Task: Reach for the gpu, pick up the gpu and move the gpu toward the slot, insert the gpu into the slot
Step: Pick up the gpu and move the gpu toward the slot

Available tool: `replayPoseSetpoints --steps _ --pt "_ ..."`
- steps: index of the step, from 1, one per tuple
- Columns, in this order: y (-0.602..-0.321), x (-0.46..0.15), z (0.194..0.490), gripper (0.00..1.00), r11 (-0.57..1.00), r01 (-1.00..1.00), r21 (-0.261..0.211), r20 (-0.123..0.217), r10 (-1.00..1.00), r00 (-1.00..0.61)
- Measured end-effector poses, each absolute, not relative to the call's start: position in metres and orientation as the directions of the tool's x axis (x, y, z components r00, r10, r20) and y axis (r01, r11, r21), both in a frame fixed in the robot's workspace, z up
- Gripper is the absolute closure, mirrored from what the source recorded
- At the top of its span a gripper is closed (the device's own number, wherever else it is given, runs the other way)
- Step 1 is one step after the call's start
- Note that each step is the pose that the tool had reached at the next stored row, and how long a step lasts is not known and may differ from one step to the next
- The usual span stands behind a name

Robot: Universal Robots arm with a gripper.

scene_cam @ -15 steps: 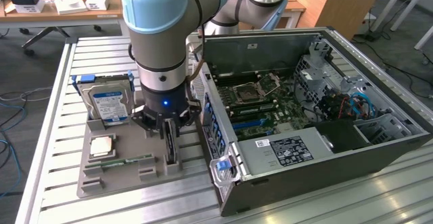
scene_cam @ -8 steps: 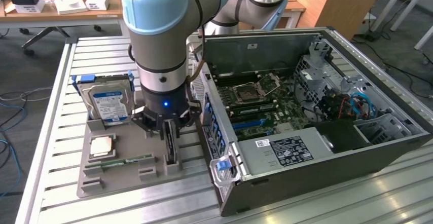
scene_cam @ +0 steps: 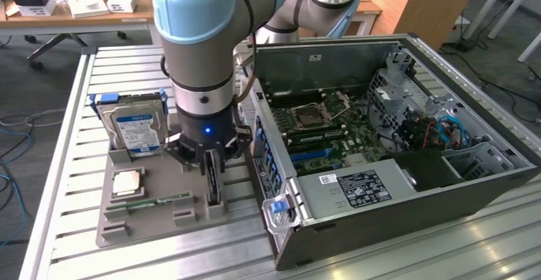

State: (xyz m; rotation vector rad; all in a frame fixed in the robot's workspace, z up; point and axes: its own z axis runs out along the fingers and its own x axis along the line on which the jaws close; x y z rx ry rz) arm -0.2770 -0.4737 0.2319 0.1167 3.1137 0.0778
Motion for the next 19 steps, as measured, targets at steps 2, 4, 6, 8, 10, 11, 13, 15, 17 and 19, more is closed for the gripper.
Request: replayPoseSetpoints --steps 2,4,6,8,10,11,13,15,17,19 --pt "-0.4736 -0.2764 0.2319 0.60 0.996 0.074 0.051 -0.023 0.075 -0.997" --pt "-0.4736 -0.2763 0.2319 0.60 0.996 0.074 0.051 -0.023 0.076 -0.997" --pt "-0.4736 -0.2763 0.2319 0.60 0.996 0.074 0.051 -0.023 0.076 -0.997" --pt "-0.4736 -0.2762 0.2319 0.60 0.996 0.074 0.051 -0.023 0.076 -0.997" --pt "-0.4736 -0.2762 0.2319 0.60 0.996 0.074 0.051 -0.023 0.076 -0.997" --pt "-0.4736 -0.2762 0.2319 0.60 0.996 0.074 0.051 -0.023 0.075 -0.997" --pt "-0.4736 -0.2763 0.2319 0.60 0.996 0.074 0.051 -0.023 0.075 -0.997" --pt "-0.4736 -0.2763 0.2319 0.60 0.996 0.074 0.051 -0.023 0.075 -0.997" --pt "-0.4736 -0.2764 0.2319 0.60 0.996 0.074 0.051 -0.023 0.075 -0.997" --pt "-0.4736 -0.2764 0.2319 0.60 0.996 0.074 0.051 -0.023 0.075 -0.997"
